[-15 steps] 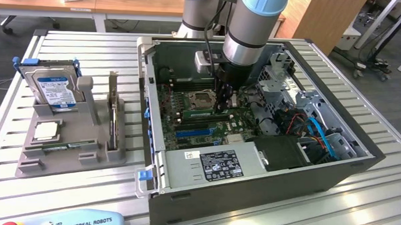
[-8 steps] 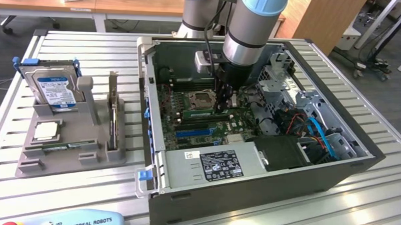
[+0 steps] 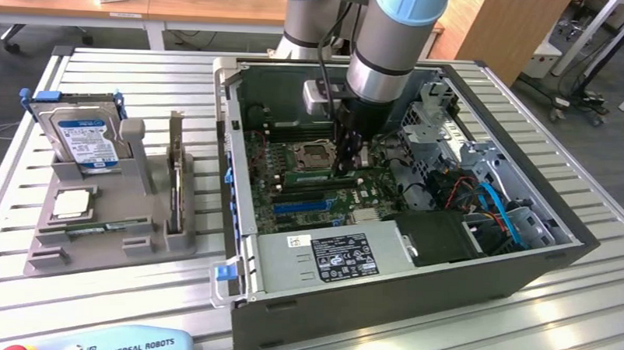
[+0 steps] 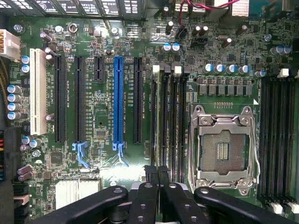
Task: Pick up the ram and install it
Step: 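Insert the ram into the slot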
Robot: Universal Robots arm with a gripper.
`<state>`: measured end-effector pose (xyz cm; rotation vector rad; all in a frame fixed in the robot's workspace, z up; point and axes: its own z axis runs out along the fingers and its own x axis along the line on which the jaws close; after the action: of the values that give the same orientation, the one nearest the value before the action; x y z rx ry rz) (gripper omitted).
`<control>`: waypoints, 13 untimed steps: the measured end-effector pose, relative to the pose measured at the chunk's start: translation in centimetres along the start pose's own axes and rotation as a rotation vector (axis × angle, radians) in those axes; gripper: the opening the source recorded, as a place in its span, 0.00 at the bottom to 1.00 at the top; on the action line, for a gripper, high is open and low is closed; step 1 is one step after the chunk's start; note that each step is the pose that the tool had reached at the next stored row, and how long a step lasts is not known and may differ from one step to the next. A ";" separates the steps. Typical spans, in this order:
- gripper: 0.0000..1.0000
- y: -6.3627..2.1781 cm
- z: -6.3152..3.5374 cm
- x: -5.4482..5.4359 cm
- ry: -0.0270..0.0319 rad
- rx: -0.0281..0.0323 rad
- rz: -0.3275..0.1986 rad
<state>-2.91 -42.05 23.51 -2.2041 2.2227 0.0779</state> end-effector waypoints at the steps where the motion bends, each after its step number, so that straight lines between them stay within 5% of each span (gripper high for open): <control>1: 0.11 0.00 0.02 0.1 -0.0003 0.0001 0.000; 13: 0.11 -0.01 0.21 0.1 -0.0001 0.0000 0.000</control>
<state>-2.90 -42.16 23.29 -2.2041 2.2225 0.0780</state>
